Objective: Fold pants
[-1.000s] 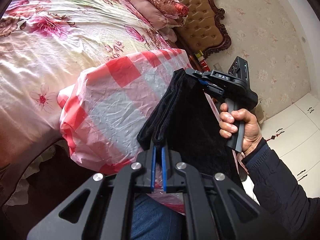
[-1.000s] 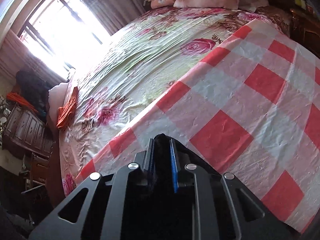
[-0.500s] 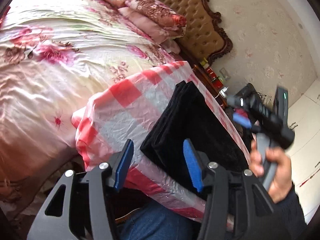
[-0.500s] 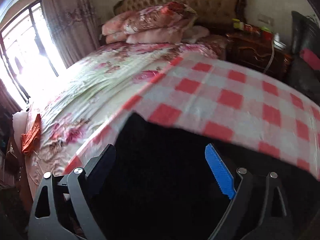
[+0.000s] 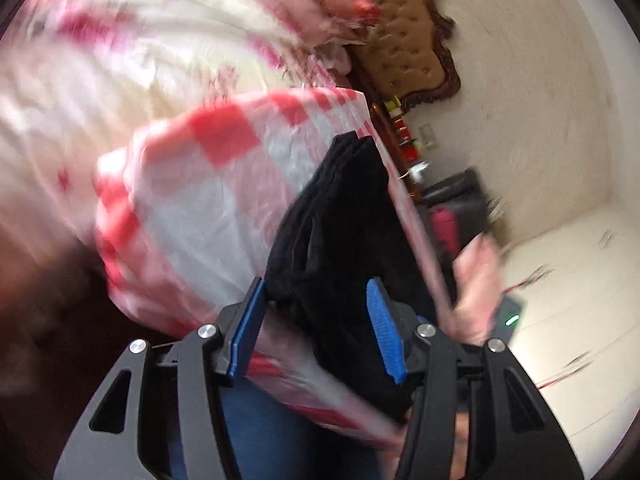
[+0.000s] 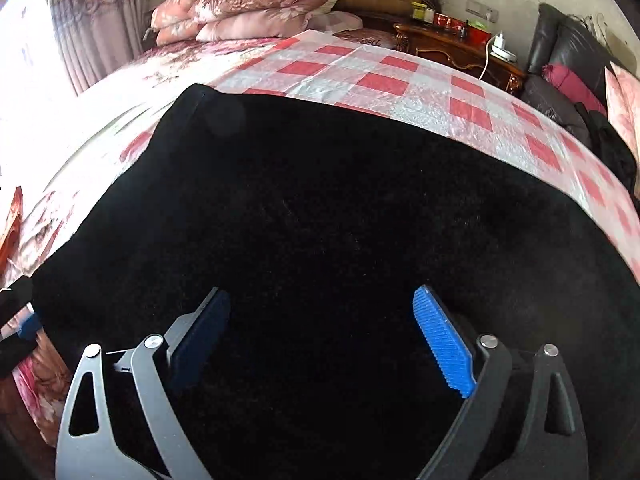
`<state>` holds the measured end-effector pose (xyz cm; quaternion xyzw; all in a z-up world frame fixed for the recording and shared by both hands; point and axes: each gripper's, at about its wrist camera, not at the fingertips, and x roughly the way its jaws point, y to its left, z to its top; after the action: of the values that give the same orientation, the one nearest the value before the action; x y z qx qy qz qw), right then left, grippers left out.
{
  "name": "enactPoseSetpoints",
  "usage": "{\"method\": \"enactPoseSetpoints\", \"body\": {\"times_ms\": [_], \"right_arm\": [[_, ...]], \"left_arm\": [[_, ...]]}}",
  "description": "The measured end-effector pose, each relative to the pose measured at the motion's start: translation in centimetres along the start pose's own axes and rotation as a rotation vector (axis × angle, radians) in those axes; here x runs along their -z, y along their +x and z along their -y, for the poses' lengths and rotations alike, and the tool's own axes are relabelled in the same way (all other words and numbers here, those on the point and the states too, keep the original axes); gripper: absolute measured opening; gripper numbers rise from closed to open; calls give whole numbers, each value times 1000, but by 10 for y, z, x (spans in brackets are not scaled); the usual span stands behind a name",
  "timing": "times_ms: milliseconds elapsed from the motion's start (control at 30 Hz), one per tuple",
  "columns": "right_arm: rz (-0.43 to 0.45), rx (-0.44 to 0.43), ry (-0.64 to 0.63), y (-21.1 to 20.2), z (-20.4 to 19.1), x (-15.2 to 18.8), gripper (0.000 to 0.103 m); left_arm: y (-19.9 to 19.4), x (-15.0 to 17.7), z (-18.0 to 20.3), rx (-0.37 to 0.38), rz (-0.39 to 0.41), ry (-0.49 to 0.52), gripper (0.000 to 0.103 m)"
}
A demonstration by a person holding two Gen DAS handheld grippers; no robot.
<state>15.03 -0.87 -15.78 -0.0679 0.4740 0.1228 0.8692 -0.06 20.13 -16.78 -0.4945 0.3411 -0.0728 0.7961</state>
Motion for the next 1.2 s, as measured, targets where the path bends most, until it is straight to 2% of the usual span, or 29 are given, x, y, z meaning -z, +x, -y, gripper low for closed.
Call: {"method": "enactPoseSetpoints", "body": {"times_ms": [33,100,133,200,267,300,333,500,533,667,800,900,967,1100,1167,1200], "right_arm": [[-10,-12,-16,2,-1,0,99],[-3,-12,-26,2,-2,-1,99],[1,-14,-27,3,-2,-2,99],[10,-19,-26,2,0,-1,99],[13,-20,-24,1,0,0,99],[15,-20,-25,1,0,0,99],[19,-20,-23,1,0,1,99],[18,-18,-24,-1,-2,2,99],[17,-20,-25,-1,-2,1,99],[10,-15,-18,0,-3,0,99],[2,-8,-10,0,-3,-2,99],[0,-9,-10,1,-3,-2,99],[0,-7,-10,1,-3,-2,99],[0,-5,-6,1,-3,-2,99],[-1,-5,-6,1,-3,-2,99],[0,-5,-6,1,-3,-2,99]], "left_arm": [[1,1,-6,45,-13,-60,51],[5,6,-27,188,-39,-245,51],[6,7,-32,207,-41,-278,50],[-1,3,-35,189,2,-276,48],[-5,0,-43,224,26,-326,48],[-4,1,-49,247,6,-381,48],[-1,3,-50,249,-17,-398,43],[10,9,-23,165,-79,-305,40],[12,8,-16,131,-77,-278,40],[16,-2,-6,99,-65,-237,40],[21,-2,2,37,-63,-158,34],[23,1,-4,-5,-63,-157,15],[20,1,-8,-11,-64,-150,12],[16,1,3,-40,-47,-80,11],[16,1,3,-35,-43,-83,11],[17,1,2,-39,-46,-96,19]]}}
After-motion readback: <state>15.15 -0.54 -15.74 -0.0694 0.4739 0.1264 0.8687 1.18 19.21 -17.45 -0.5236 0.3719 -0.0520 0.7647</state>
